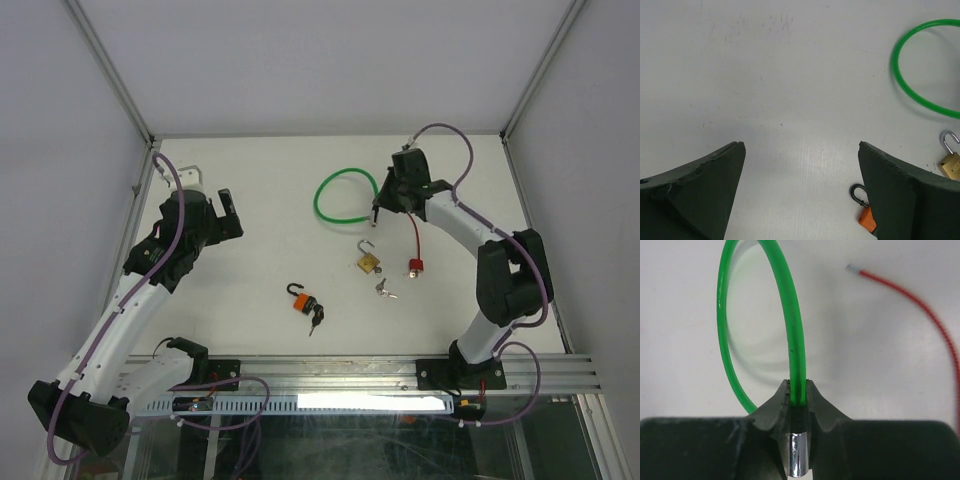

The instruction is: Unlock with the key

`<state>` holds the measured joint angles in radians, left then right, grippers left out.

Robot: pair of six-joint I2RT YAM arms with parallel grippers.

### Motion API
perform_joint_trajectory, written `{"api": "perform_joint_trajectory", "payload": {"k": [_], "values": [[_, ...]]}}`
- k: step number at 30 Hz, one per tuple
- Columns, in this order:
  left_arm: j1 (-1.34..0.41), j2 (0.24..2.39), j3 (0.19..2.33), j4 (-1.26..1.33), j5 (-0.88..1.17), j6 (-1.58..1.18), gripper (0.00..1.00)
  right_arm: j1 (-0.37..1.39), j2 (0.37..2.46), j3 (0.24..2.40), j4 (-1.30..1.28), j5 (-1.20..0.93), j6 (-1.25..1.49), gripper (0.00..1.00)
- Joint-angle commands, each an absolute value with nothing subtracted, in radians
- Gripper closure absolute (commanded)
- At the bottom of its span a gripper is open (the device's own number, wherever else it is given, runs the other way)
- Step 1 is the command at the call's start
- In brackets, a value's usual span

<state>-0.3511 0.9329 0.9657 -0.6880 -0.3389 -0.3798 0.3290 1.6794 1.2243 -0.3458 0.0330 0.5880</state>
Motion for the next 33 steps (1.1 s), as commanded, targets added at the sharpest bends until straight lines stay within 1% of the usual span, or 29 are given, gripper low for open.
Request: {"api": "perform_joint_trajectory", "payload": {"k": [1,8,9,10,14,18,20,25,33], "values": [[-0.341,0.933,0.964,-0.646,-0.337,-0.365,0.01,0.451,1.688,1.202,-0.204,0.071,0.701,1.00],[-0.337,0.936,0.963,-0.646,-0.338,-0.365,0.01,0.591,1.815,1.232,-0.186,0.070,0.728,1.00],[-0.336,0.936,0.963,-0.646,-0.337,-0.364,0.01,0.605,1.839,1.241,-0.191,0.064,0.719,0.98],[-0.336,0.936,0.963,-0.646,-0.336,-0.365,0.01,0.612,1.855,1.250,-0.198,0.053,0.706,0.96],[-0.333,0.940,0.963,-0.646,-0.331,-0.365,0.01,0.623,1.899,1.315,-0.279,0.027,0.617,0.77],[-0.330,0.950,0.962,-0.646,-0.315,-0.365,0.01,0.623,1.876,1.332,-0.349,0.048,0.533,0.60],[-0.328,0.957,0.964,-0.646,-0.310,-0.363,0.01,0.623,1.836,1.315,-0.384,0.064,0.495,0.53],[-0.328,0.969,0.960,-0.638,-0.278,-0.358,0.01,0.623,1.722,1.226,-0.501,0.092,0.432,0.51],[-0.327,0.969,0.952,-0.621,-0.252,-0.347,0.01,0.623,1.495,0.981,-0.594,0.132,0.468,0.51]]}}
